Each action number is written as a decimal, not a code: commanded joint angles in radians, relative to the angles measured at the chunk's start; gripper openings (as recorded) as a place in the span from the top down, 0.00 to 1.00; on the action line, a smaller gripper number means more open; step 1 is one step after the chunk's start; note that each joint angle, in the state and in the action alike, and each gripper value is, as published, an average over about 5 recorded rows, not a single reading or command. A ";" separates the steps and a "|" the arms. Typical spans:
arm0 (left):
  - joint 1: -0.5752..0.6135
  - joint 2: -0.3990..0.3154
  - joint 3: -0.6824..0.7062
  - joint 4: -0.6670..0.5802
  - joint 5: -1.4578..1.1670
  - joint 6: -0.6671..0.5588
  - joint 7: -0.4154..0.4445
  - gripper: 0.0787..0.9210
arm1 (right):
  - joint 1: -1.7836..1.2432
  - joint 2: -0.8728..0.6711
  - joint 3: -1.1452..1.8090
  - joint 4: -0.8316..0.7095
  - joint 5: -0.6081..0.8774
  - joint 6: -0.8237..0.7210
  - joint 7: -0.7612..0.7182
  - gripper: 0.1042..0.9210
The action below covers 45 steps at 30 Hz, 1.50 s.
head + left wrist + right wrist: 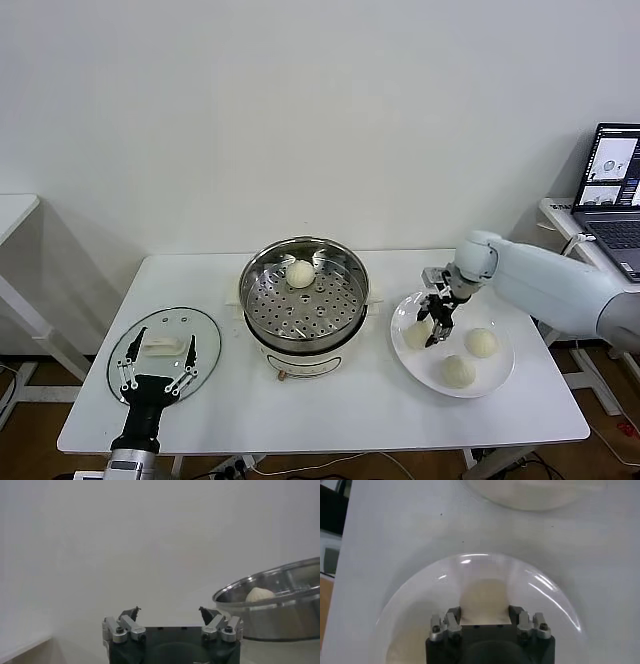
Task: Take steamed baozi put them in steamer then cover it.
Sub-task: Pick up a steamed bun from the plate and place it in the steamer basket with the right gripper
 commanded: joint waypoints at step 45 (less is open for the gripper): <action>-0.009 0.004 0.011 -0.010 0.000 -0.013 -0.010 0.12 | 0.180 0.700 -0.200 -0.141 0.228 -0.110 0.090 0.32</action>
